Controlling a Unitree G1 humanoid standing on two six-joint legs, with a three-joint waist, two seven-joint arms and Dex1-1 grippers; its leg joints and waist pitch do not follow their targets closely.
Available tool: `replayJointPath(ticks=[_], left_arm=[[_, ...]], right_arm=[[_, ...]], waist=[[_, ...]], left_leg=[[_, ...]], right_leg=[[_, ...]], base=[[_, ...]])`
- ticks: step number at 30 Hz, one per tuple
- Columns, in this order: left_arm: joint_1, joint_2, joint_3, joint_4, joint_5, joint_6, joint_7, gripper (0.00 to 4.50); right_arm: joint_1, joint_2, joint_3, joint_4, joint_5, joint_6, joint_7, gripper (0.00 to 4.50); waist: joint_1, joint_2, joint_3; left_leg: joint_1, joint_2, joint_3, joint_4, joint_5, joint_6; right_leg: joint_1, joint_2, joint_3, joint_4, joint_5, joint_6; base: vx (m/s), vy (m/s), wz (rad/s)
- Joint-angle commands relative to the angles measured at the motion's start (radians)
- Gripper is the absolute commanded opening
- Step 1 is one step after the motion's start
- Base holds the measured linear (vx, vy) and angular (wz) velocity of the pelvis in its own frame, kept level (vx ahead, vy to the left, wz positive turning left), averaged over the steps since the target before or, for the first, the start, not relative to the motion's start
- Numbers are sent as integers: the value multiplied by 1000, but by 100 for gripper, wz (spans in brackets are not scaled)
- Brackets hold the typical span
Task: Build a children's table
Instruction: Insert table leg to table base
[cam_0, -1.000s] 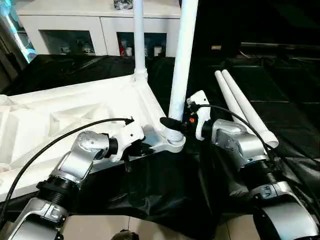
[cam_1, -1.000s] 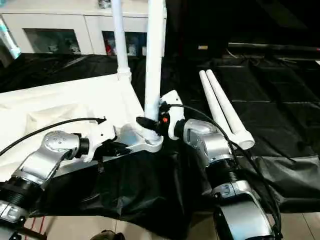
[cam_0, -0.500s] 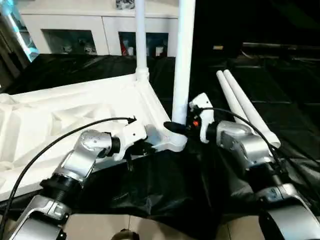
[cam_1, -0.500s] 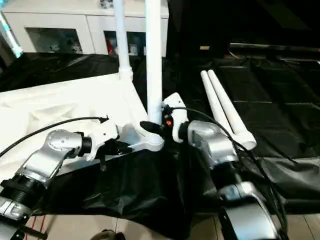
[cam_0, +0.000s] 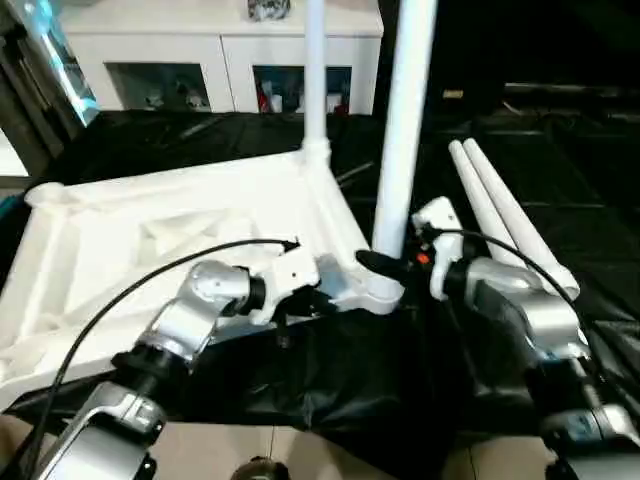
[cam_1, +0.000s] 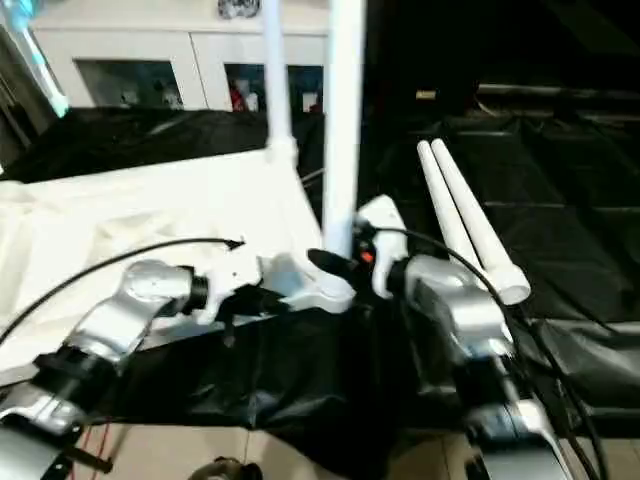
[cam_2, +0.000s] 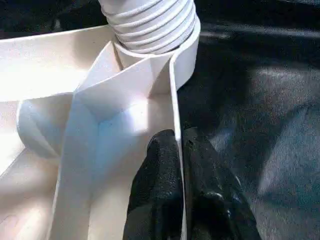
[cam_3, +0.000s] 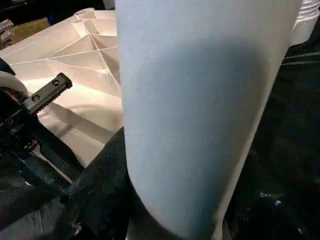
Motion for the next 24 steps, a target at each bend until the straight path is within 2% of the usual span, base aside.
replayJointPath(ticks=[1, 2, 3, 4, 5, 6, 9, 10, 11, 14, 19, 21, 22, 23, 24], left_arm=[[-36, -20, -22, -26, -14, -64, -34, 0], [-34, -13, -20, -22, -10, -67, -30, 0], [-31, -8, -16, -21, -9, -67, -26, 0], [-30, -4, -13, -20, -10, -69, -25, 0], [-28, 0, -10, -21, -12, -69, -25, 0], [-20, 11, -2, -29, -18, -67, -28, 0], [-14, 17, 0, -36, -17, -66, -29, 0], [-9, 20, 1, -39, -14, -68, -28, 0], [-4, 21, 1, -43, -12, -68, -27, 0], [3, 22, 3, -50, -12, -65, -24, 0], [5, 21, 9, -48, -6, -58, 3, 0], [-2, 18, 14, -38, -6, -56, 17, 0], [-5, 17, 16, -35, -6, -54, 22, 0], [-5, 17, 16, -35, -6, -54, 22, 0], [-9, 16, 19, -29, -3, -54, 31, 0]], right_arm=[[13, 8, 16, 3, 1, 17, -6, 194], [11, 8, 20, 7, 1, 18, -4, 194], [9, 8, 23, 11, 1, 20, 1, 194], [8, 9, 27, 12, -2, 21, 3, 194], [6, 10, 29, 15, -5, 21, 4, 194], [-1, 14, 34, 32, -5, 22, 15, 194], [-7, 19, 33, 55, -3, 20, 23, 194], [-9, 22, 33, 78, -4, 15, 28, 194], [-11, 25, 32, 100, -8, 8, 28, 194], [-7, 32, 23, 126, -8, -1, 18, 194], [15, 53, -29, 150, 22, -10, -14, 194], [37, 68, -67, 154, 47, -17, -30, 194], [51, 78, -90, 158, 64, -22, -36, 194], [51, 78, -91, 158, 65, -22, -36, 194], [76, 93, -124, 164, 90, -39, -45, 194]], waist=[[-13, -5, -71], [-14, -4, -71], [-14, -21, -71], [-14, -12, -70], [-16, -22, -70], [-15, -16, -70], [-18, -16, -69], [-19, -35, -69], [-18, -28, -68], [-26, -28, -66], [-28, -29, -65], [-27, -29, -65], [-28, -27, -66], [-28, -24, -66], [-28, -25, -66]], left_leg=[[51, 64, -40, -74, -270, -24], [52, 65, -40, -74, -271, -25], [52, 66, -38, -74, -258, -17], [50, 66, -38, -74, -247, -13], [50, 66, -36, -74, -242, -9], [50, 66, -37, -72, -230, -3], [50, 66, -37, -74, -244, -7], [46, 65, -36, -72, -233, 0], [48, 66, -37, -73, -234, 1], [50, 68, -38, -78, -260, -15], [53, 68, -39, -80, -304, -33], [55, 69, -39, -81, -306, -35], [53, 68, -40, -82, -308, -37], [53, 68, -40, -83, -308, -38], [55, 69, -39, -83, -318, -40]], right_leg=[[19, -65, 37, -82, -147, -227], [18, -65, 37, -83, -151, -226], [18, -65, 37, -81, -148, -229], [17, -65, 37, -81, -150, -228], [17, -64, 36, -82, -148, -227], [16, -65, 37, -80, -143, -228], [14, -65, 37, -82, -162, -226], [18, -67, 37, -79, -162, -228], [15, -70, 37, -80, -172, -229], [12, -67, 37, -84, -192, -221], [9, -68, 39, -88, -225, -215], [8, -68, 40, -89, -223, -212], [9, -68, 39, -89, -222, -211], [9, -68, 39, -88, -217, -211], [5, -67, 39, -90, -217, -213]], base=[[0, 0, 0], [0, 0, 0], [0, 0, 0], [0, 0, 0], [0, 0, 0], [0, 0, 0], [0, 0, 0], [0, 0, 0], [0, 0, 0], [0, 0, 0], [0, 0, 0], [0, 0, 0], [0, 0, 0], [0, 0, 0], [0, 0, 0]])
